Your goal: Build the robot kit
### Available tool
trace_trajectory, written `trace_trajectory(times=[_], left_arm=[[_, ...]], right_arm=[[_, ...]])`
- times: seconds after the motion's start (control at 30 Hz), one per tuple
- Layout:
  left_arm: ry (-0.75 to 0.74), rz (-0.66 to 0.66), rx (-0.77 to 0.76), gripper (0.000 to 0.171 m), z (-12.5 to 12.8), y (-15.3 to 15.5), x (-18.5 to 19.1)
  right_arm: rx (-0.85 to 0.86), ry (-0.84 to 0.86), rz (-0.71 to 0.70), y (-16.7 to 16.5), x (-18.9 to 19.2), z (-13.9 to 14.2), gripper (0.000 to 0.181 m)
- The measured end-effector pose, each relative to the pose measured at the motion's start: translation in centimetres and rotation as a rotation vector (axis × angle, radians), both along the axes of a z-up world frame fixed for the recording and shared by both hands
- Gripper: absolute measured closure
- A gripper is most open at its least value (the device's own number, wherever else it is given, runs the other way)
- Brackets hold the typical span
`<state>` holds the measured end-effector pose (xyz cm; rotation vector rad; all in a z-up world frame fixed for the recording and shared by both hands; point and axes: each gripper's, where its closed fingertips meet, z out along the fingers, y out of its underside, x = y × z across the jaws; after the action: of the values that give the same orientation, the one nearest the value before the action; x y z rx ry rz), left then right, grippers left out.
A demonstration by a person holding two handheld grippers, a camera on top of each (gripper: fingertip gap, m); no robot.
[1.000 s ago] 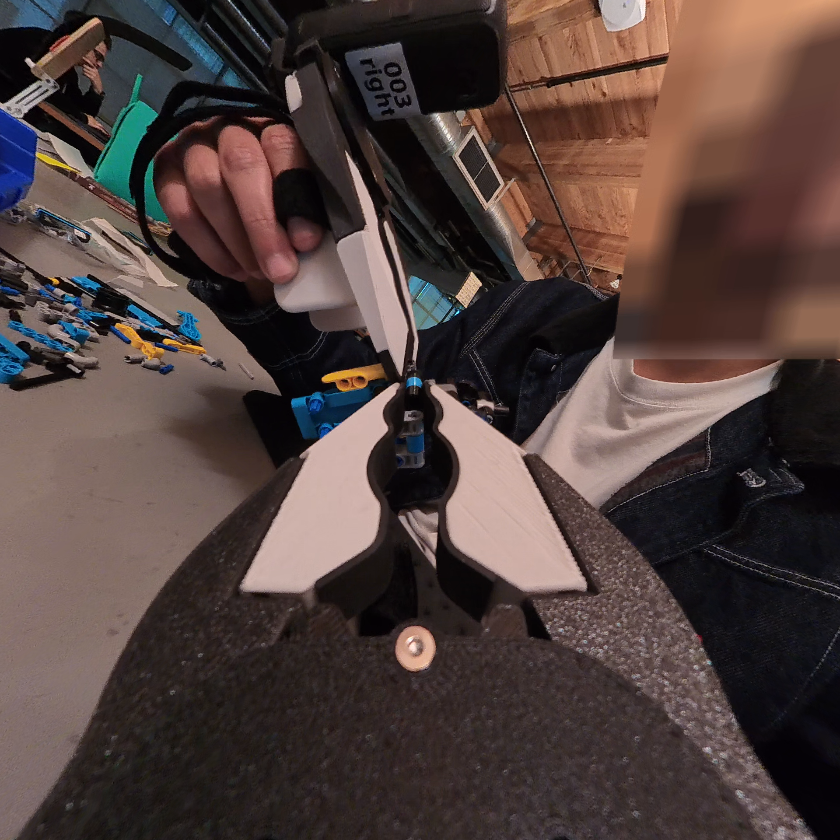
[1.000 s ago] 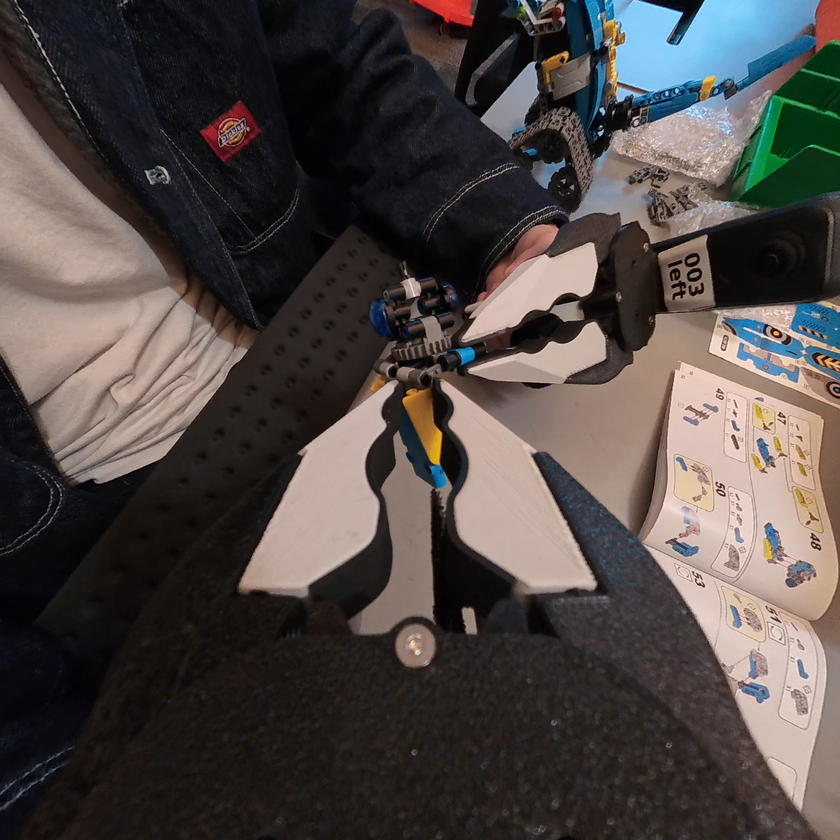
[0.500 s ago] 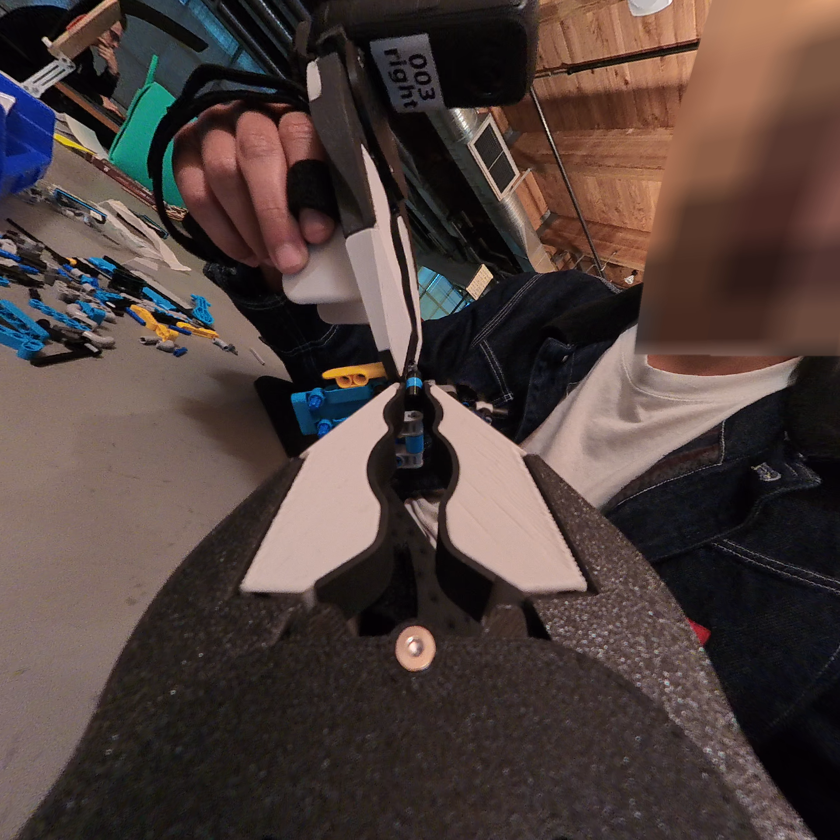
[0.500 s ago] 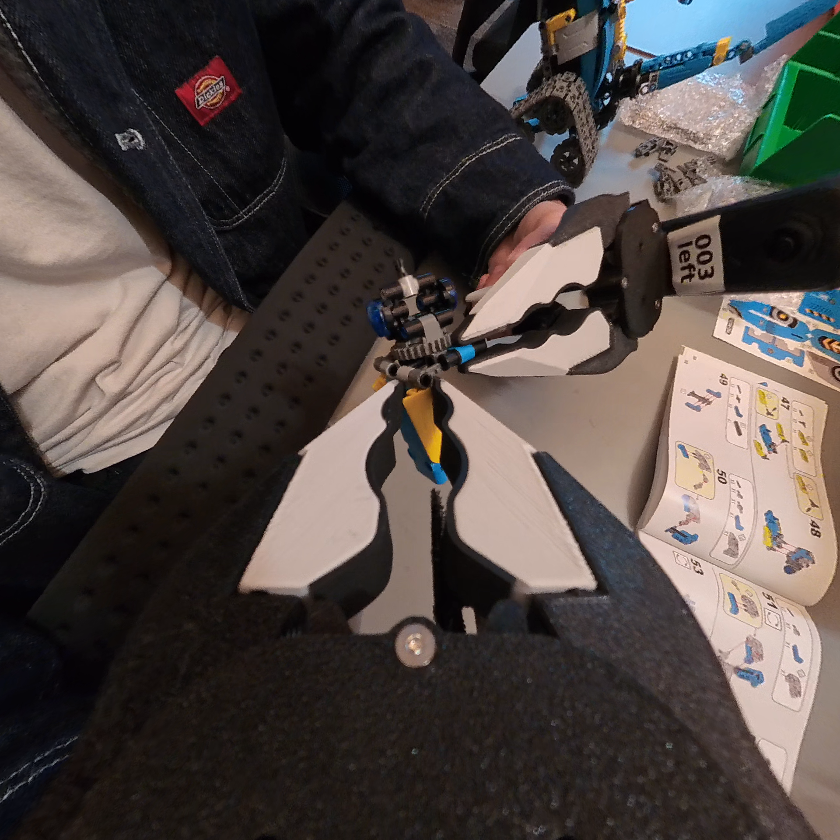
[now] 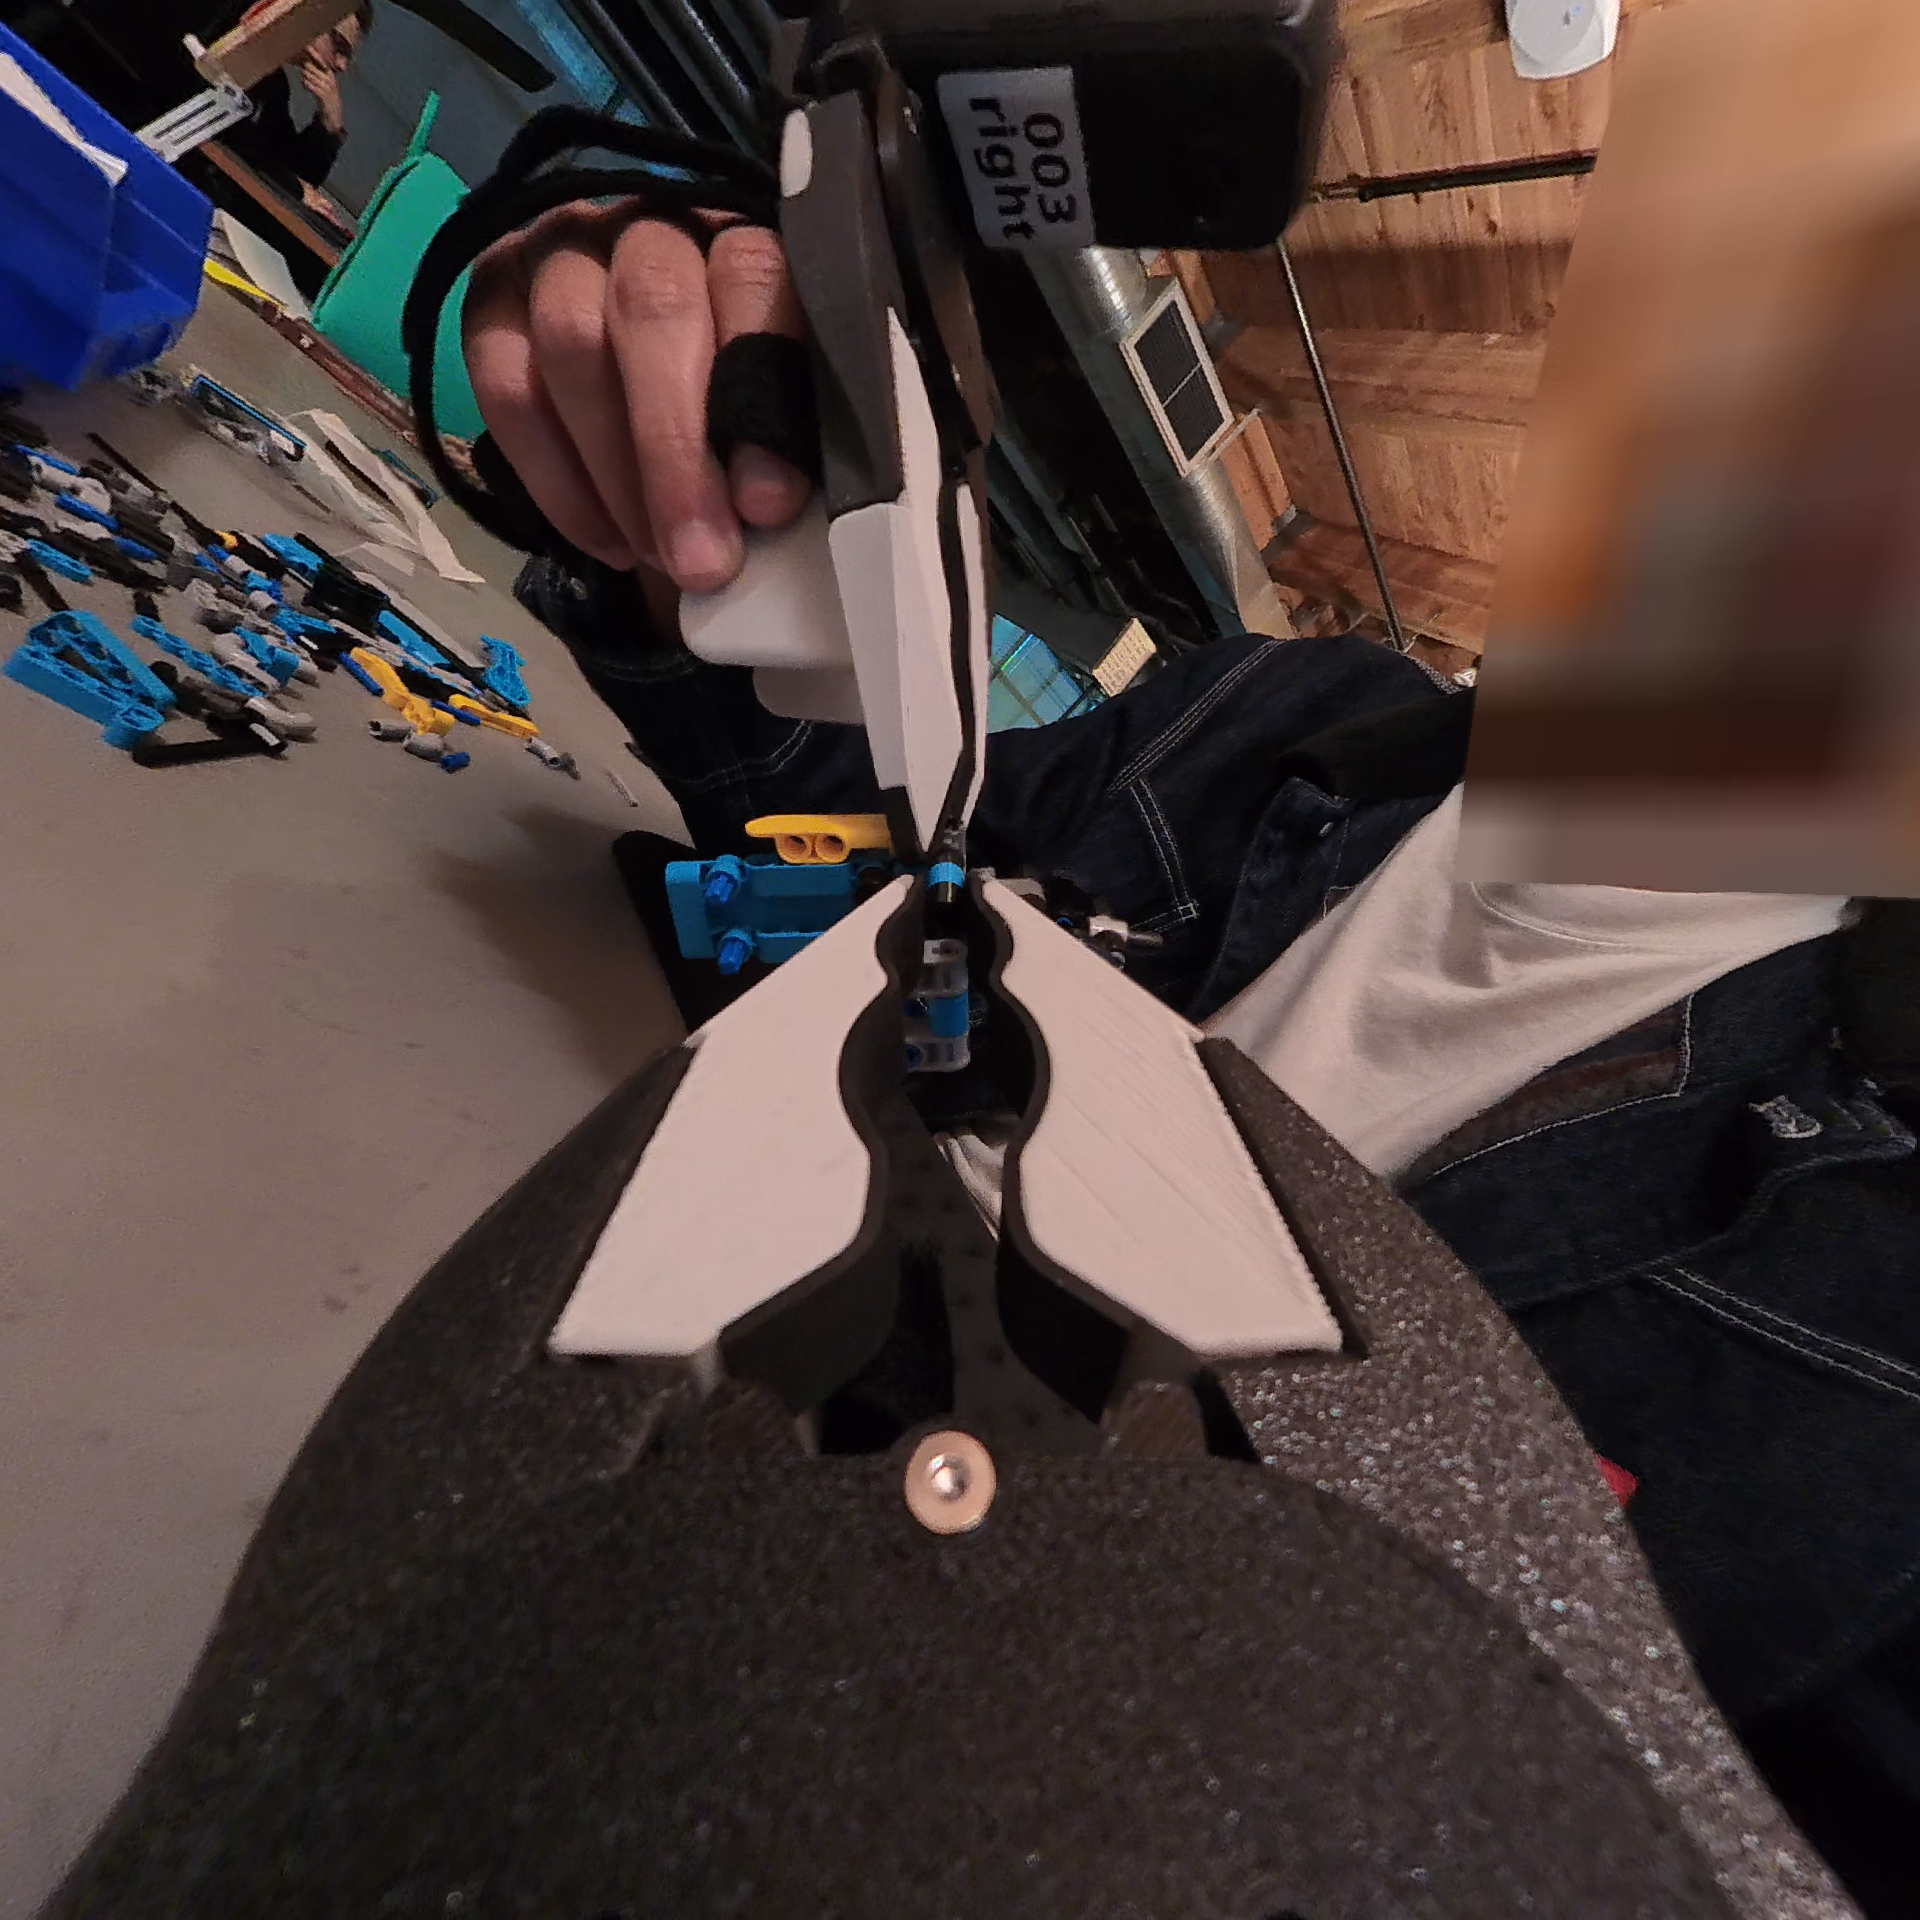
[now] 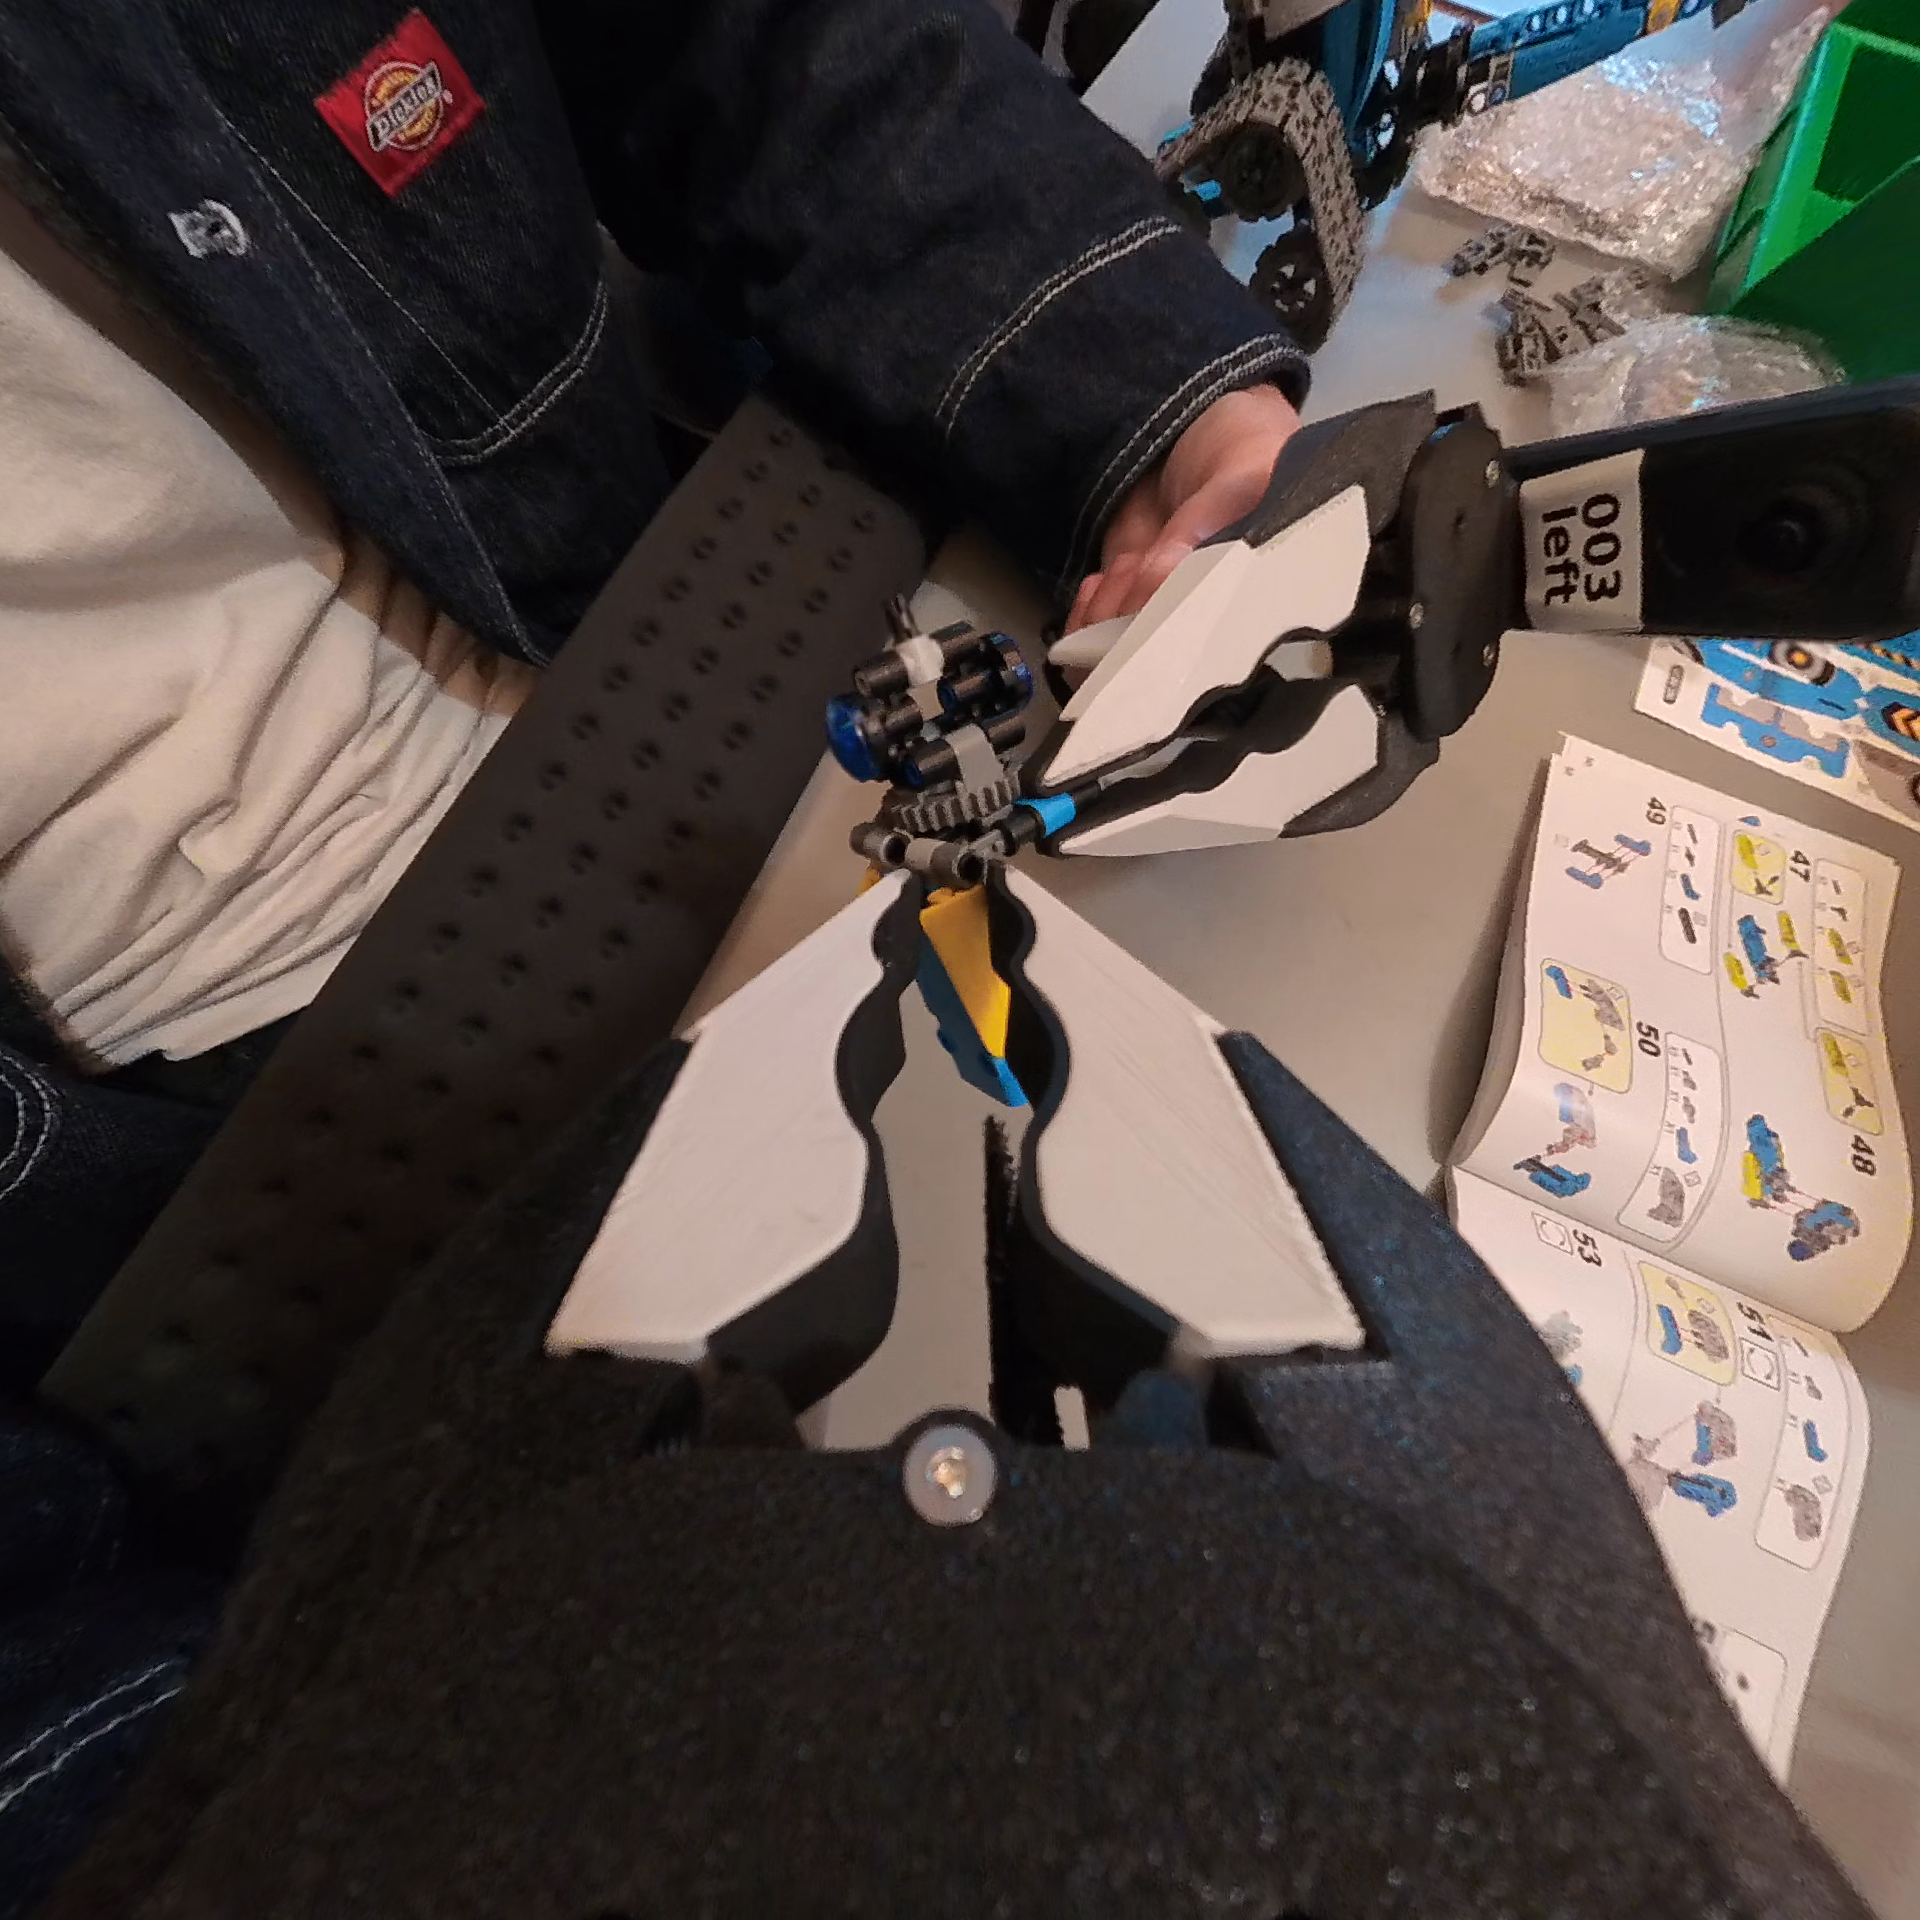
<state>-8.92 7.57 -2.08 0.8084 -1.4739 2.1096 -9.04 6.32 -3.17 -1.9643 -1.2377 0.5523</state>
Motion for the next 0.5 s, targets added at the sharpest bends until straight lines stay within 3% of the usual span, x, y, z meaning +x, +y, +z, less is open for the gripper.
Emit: trace_trajectory(times=[0.3,0.5], left_arm=[[0.008,0.021,-0.103,0.166,0.7,0.7,0.5],[-0.055,0.094,-0.016,0.165,0.7,0.7,0.9]], right_arm=[[0.048,0.058,-0.029,0.8,0.5,0.7,0.170],[0.003,0.106,-0.067,1.0,1.0,0.3,0.169]])
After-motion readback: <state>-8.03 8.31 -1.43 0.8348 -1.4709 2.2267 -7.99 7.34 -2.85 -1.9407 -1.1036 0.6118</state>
